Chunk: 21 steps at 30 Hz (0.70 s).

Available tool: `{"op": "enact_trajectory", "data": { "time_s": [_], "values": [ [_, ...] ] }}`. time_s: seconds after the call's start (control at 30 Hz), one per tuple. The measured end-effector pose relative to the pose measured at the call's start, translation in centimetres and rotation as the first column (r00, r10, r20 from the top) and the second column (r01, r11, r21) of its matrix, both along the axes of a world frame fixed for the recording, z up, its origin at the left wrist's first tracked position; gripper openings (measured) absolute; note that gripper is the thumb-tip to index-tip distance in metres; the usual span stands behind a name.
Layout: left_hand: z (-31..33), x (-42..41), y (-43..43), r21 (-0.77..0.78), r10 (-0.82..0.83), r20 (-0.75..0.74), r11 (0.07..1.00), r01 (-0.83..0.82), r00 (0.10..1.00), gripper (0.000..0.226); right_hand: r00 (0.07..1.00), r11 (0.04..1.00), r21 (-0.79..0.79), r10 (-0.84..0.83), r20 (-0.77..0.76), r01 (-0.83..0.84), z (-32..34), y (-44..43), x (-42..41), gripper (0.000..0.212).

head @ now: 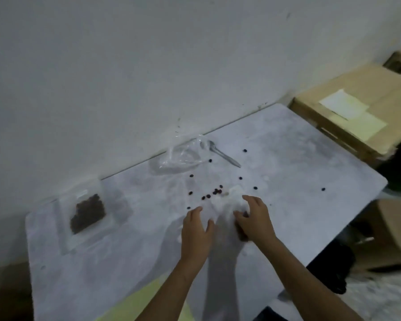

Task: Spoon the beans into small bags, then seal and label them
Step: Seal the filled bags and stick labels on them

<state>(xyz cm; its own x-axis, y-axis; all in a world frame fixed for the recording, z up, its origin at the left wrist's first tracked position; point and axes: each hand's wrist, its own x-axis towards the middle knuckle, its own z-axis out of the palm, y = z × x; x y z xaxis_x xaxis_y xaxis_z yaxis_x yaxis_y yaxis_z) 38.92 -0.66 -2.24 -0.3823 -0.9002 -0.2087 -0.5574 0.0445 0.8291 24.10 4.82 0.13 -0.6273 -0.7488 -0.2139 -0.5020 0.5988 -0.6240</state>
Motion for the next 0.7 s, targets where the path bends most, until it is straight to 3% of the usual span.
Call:
{"op": "enact_trajectory", "data": {
  "time_s": [0.1, 0.2, 0.33, 0.47, 0.57, 0.7],
  "values": [
    [-1.0, -2.3, 2.8, 0.068, -0.107, 0.011, 0.992, 0.106, 0.994, 0.055, 0.999, 0.992, 0.126, 0.005, -0.041, 0.0, -1.2, 2.9, -1.9, 0.068],
    [-1.5, -4.2, 4.5, 0.022, -0.165, 0.055, 0.986, 0.164, 0.985, 0.061, 0.999, 0.988, 0.151, 0.039, -0.012, -0.037, -2.3, 4.6, -2.3, 0.075],
    [-1.7, -5.4, 5.3, 0.027, -0.128, -0.017, 0.991, 0.128, 0.992, 0.058, 0.999, 0.999, 0.009, -0.045, 0.031, 0.045, -2.6, 6.0, -1.3, 0.066],
    [-0.3, -4.7, 4.7, 0.154, 0.042, -0.198, 0.988, -0.011, 0.979, 0.034, 0.972, 0.981, -0.122, -0.125, 0.198, 0.151, -1.9, 6.5, 0.2, 0.061],
    [1.1, -2.8, 3.1, 0.241, 0.141, -0.305, 0.968, -0.067, 0.942, 0.024, 0.966, 0.974, -0.207, -0.04, 0.255, 0.095, -0.7, 5.2, 2.0, 0.063],
    [4.2, 2.4, 1.2, 0.179, 0.167, -0.409, 0.979, -0.1, 0.897, 0.019, 0.949, 0.954, -0.297, 0.134, 0.287, -0.045, 1.7, 2.4, 5.6, 0.065]
  ]
}}
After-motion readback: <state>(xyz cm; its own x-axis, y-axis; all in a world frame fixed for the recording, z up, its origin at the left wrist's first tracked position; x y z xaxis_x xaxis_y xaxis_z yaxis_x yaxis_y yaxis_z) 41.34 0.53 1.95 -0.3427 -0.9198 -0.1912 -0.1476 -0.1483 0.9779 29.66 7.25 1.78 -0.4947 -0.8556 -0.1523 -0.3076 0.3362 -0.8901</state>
